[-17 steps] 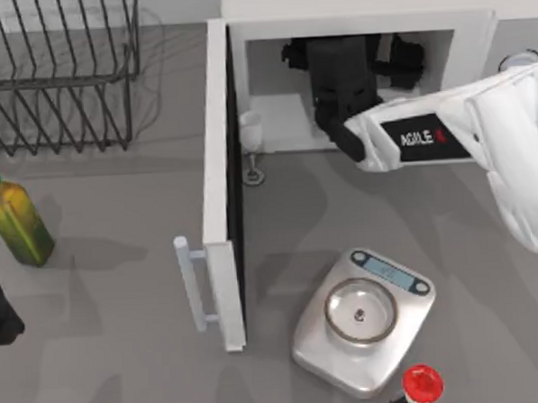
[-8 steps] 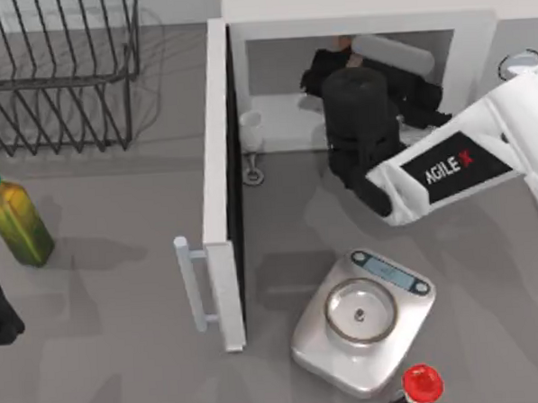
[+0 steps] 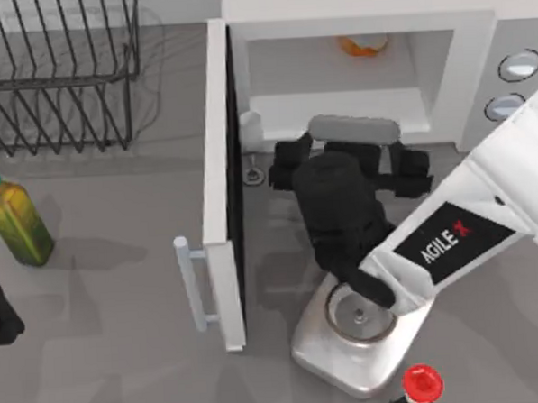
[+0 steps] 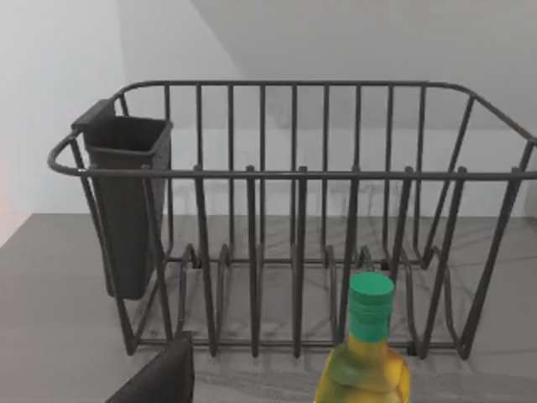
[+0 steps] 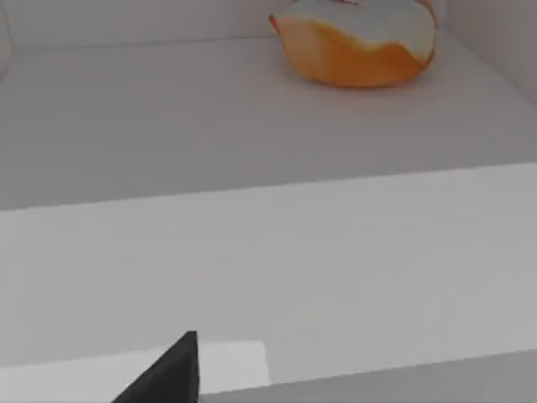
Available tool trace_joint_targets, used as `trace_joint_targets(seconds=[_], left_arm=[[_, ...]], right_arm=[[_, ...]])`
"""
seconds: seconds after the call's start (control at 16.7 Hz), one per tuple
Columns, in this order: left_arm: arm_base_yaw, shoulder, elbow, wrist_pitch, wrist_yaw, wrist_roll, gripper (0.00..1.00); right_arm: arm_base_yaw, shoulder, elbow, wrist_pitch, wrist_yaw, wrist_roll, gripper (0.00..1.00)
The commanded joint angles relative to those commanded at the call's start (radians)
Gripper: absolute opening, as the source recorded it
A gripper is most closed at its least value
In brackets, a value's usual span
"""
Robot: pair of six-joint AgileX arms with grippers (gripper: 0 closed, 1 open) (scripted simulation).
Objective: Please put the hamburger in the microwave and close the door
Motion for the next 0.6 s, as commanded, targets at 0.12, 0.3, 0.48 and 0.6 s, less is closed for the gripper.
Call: trace_joint_targets(seconds=[0.12,0.3,0.48,0.6], left_arm=[[0.000,0.000,0.000,0.000,0.000,0.000,1.00],[0.000,0.000,0.000,0.000,0.000,0.000,1.00],[0.000,0.000,0.000,0.000,0.000,0.000,1.00],[0.000,0.000,0.000,0.000,0.000,0.000,1.00]], right_arm=[[0.030,0.013,-0.017,-0.009,-0.016,-0.010,1.00],[0.031,0.014,-0.017,-0.009,-0.016,-0.010,1.00],[0.027,0.006,-0.009,-0.006,-0.013,-0.008,1.00],[0.025,-0.020,-0.013,-0.014,-0.009,-0.007,1.00]])
